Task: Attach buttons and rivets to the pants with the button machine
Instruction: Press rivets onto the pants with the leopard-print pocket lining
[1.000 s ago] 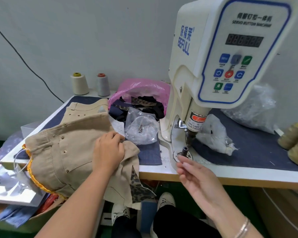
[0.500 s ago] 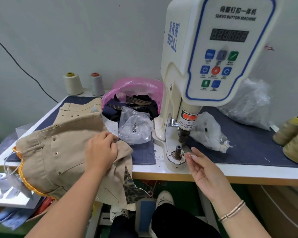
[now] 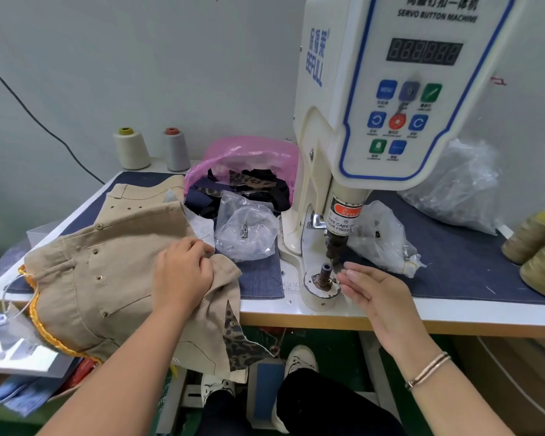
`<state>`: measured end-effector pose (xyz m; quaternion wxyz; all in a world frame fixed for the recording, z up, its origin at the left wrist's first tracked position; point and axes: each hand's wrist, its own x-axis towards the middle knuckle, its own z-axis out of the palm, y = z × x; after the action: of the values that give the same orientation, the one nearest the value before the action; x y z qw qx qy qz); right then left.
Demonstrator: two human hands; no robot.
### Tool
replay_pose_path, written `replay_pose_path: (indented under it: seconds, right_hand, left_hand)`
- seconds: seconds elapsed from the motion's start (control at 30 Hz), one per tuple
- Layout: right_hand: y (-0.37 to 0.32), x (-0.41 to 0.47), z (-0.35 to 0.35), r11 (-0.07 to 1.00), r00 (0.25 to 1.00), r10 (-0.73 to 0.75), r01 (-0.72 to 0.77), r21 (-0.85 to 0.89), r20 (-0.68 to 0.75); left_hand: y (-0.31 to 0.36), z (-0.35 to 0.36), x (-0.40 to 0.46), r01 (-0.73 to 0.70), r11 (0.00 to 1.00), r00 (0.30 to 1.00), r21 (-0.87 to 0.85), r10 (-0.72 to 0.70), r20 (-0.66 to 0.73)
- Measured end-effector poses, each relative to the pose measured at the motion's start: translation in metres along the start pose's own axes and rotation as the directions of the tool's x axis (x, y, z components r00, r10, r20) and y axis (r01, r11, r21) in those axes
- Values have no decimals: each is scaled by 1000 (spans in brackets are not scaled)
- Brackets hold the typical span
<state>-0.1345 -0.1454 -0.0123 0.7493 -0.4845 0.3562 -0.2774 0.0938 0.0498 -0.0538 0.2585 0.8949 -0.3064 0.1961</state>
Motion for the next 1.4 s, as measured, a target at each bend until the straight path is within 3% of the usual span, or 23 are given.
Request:
replay_pose_path:
  seconds: [0.37, 0.43, 0.63, 0.77, 0.83, 0.93, 1.0, 1.07, 1.23, 1.3, 1.4]
  right_hand:
    - [2, 4, 24, 919, 974, -161, 207, -334, 161]
    - [0, 5, 22, 865, 951, -235, 300, -403, 203]
    - [0, 6, 18, 564, 820, -428, 570, -597, 379]
    - [2, 8, 12, 566, 801, -423, 599, -567, 424]
    - [-3, 12, 5, 560, 790, -484, 611, -560, 377]
    - [-26, 32, -13, 592, 797, -590, 536, -602, 129]
    - [-42, 57, -27, 439, 791, -605, 421, -794, 85]
    - [-53, 80, -35, 157, 839, -524, 267, -951, 149]
    - [-55, 106, -23, -426, 892, -360, 103, -899, 273]
    - [-56, 109, -15, -562, 921, -277, 78, -824, 275]
    - [-61, 108, -4, -607, 950, -210, 57, -793, 230]
  left_hand:
    - [1, -2, 0, 8, 1000, 1000, 0, -8, 5]
    - [1, -1, 0, 5, 1000, 1000, -1, -5, 2]
    - [2, -1, 0, 6, 1000, 1000, -3, -6, 1]
    - [0, -1, 0, 2, 1000, 1000, -1, -2, 4]
    - [0, -1, 0, -1, 1000, 1000, 0, 1, 2]
    - [1, -1, 0, 2, 1000, 1000, -2, -2, 3]
    - [1, 0, 0, 5, 1000, 1000, 2, -5, 1]
    - [1, 0, 0, 5, 1000, 1000, 5, -5, -4]
    - [1, -1, 0, 14, 1000, 1000, -1, -14, 4]
    - [1, -1, 0, 20, 1000, 1000, 1, -20, 6]
    - [2, -2, 0, 27, 1000, 999, 2, -27, 19]
